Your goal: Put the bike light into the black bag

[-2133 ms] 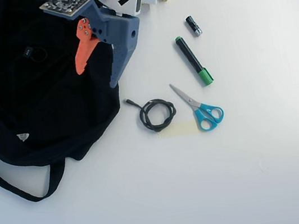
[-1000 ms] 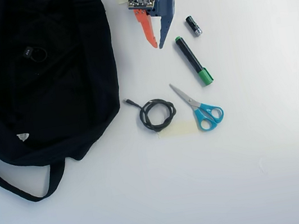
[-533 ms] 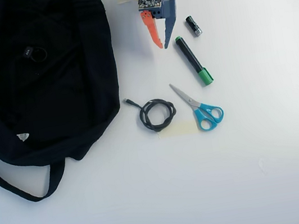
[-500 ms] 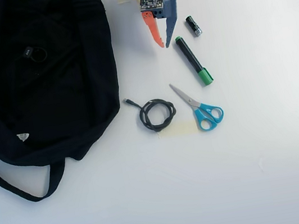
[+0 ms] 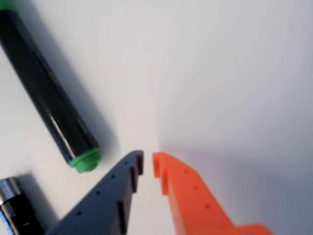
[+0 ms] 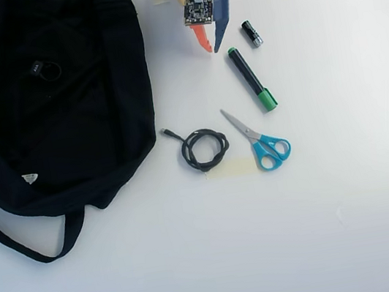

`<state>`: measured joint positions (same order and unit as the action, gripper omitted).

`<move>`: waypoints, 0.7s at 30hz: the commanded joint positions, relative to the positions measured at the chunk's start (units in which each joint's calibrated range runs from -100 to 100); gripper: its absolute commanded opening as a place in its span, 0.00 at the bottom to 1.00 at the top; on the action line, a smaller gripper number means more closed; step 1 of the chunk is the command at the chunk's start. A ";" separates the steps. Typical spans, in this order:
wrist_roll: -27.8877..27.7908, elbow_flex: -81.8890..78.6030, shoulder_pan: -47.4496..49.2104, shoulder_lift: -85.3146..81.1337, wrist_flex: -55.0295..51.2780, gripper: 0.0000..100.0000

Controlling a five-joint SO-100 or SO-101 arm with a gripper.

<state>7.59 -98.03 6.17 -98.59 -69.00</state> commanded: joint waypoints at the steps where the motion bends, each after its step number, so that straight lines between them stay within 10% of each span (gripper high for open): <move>1: -0.25 -1.25 0.41 -1.08 -2.84 0.02; 21: -0.31 -1.25 -0.19 -1.08 -2.84 0.02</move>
<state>7.55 -98.03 6.32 -98.59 -69.09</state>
